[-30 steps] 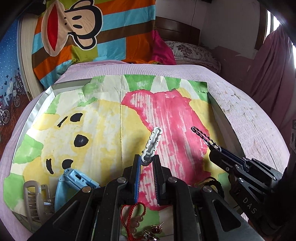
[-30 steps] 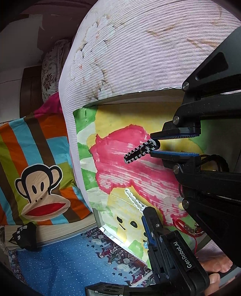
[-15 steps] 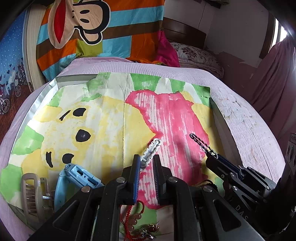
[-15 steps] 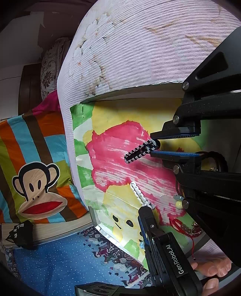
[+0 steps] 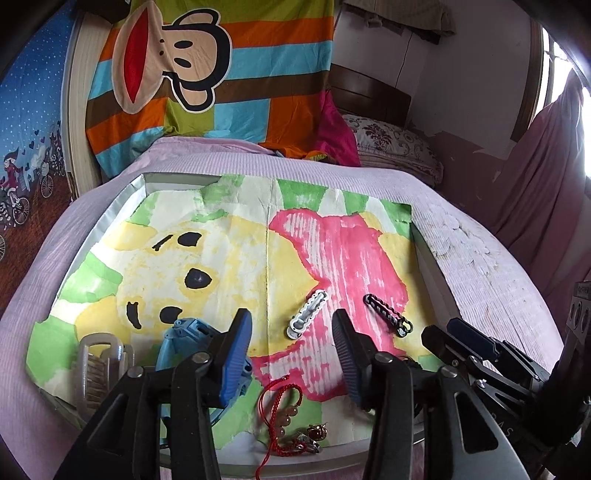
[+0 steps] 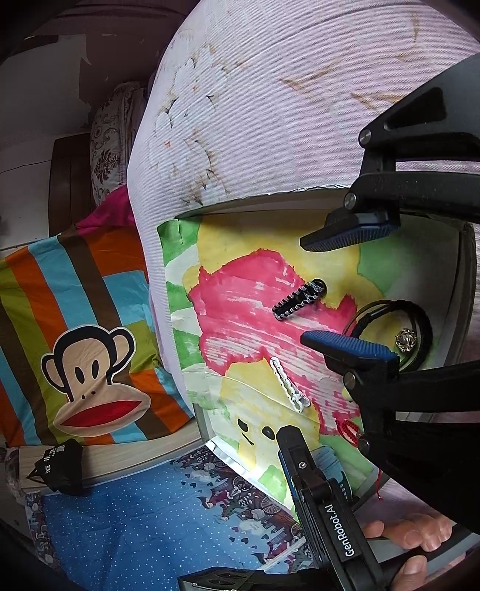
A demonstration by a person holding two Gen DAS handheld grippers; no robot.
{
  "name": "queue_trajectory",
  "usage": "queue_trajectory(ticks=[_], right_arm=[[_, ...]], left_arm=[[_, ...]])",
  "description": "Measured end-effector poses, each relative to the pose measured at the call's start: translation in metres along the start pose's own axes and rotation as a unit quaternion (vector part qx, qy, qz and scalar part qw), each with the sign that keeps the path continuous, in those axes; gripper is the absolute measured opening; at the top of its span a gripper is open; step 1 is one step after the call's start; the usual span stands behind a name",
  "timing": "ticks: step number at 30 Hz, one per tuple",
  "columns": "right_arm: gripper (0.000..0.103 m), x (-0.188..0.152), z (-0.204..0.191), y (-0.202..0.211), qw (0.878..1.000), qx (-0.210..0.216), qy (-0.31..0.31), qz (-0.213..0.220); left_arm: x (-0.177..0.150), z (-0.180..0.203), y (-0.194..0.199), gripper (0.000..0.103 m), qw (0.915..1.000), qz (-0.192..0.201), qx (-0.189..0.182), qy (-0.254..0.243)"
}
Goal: Organize jewelry
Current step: 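Lift both open tools away from the tray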
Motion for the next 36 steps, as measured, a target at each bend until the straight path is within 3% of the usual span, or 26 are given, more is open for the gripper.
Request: queue_trajectory(ticks=[3, 9, 12, 17, 25, 36], right_arm=[[0.049, 0.003, 0.0, 0.011, 1.0, -0.003, 0.006, 0.015], [0.063, 0.013, 0.0, 0.041, 0.999, -0.01, 0.008, 0.052], [0.071, 0.017, -0.002, 0.056, 0.998, -0.013, 0.012, 0.068], [0.085, 0.021, -0.01, 0.083, 0.996, -0.012, 0.02, 0.091], [0.098, 0.018, -0.027, 0.126, 0.991, -0.013, 0.034, 0.128], [0.102, -0.004, -0.041, 0.171, 0.987, -0.016, 0.038, 0.157]], left_arm=[[0.006, -0.005, 0.017, 0.069, 0.9995, 0.028, 0.014, 0.003], [0.011, -0.011, 0.049, 0.089, 0.9968, 0.071, 0.033, -0.015], [0.011, -0.015, 0.063, 0.095, 0.9953, 0.086, 0.042, -0.017], [0.009, -0.021, 0.087, 0.101, 0.9918, 0.11, 0.06, -0.027], [0.002, -0.026, 0.128, 0.103, 0.9862, 0.15, 0.062, -0.034], [-0.025, -0.041, 0.167, 0.103, 0.9833, 0.163, 0.072, -0.039]])
Point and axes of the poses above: each gripper's, at about its wrist camera, not at the fingertips, and y roughly against the way its jaws point, z to its right, x to its top, the point moved 10 cm from there along -y, roughly the way its jaws point, and after that the axes turned 3 degrees about z, right-handed, at the moved point
